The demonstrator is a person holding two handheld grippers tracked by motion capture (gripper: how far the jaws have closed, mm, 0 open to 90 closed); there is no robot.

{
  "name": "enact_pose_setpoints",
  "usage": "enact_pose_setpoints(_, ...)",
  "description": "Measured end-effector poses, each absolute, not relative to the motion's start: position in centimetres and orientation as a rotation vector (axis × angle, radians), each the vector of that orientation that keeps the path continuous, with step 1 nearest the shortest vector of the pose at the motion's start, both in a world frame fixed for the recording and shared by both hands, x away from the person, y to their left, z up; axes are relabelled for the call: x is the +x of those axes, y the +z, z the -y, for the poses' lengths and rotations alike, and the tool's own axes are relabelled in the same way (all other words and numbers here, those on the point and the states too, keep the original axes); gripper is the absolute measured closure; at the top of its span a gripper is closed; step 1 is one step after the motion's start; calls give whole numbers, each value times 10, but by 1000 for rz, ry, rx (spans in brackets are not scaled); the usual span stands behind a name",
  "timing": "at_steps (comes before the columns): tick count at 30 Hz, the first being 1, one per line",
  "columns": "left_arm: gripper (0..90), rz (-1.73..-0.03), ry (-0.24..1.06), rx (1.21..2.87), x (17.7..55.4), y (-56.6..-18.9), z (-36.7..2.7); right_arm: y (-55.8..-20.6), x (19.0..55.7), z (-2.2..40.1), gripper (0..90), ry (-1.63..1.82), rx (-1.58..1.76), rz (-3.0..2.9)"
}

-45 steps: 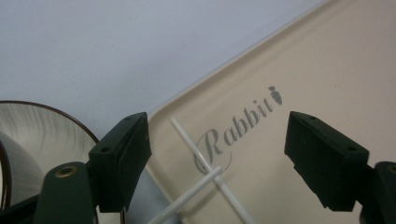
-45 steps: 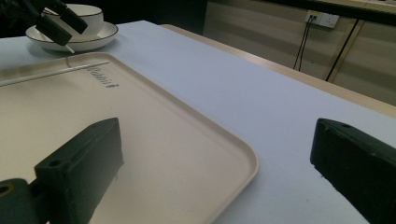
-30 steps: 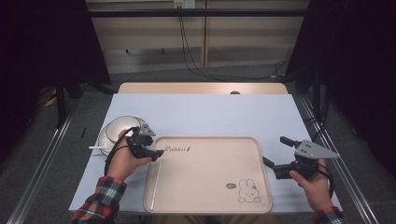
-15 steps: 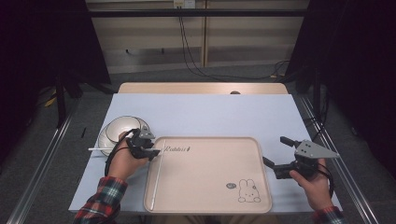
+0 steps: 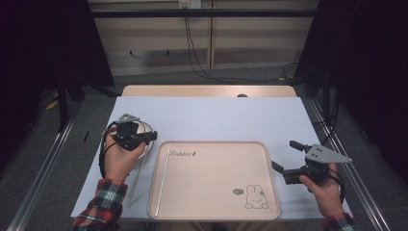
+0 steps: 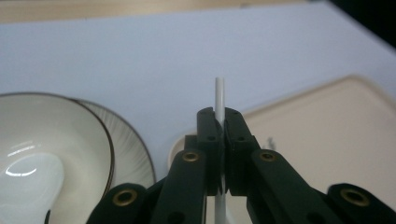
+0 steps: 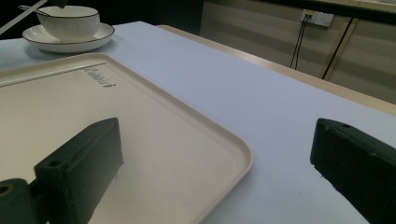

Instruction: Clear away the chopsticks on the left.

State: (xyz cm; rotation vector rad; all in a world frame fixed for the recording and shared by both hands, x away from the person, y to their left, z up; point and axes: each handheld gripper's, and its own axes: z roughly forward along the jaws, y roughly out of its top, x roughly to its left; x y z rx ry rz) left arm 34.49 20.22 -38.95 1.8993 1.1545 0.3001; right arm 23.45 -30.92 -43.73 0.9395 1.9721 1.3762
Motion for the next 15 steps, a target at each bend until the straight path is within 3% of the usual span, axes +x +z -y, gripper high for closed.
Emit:
enact_pose_setpoints(5, 876, -1154, 307, 1747, 341, -372, -211, -437, 235, 310, 15, 1378, 937, -1965)
enact_pose_setpoints(15, 876, -1123, 343, 1650, 335, -352, -213, -437, 235, 309, 15, 1376, 933, -1958)
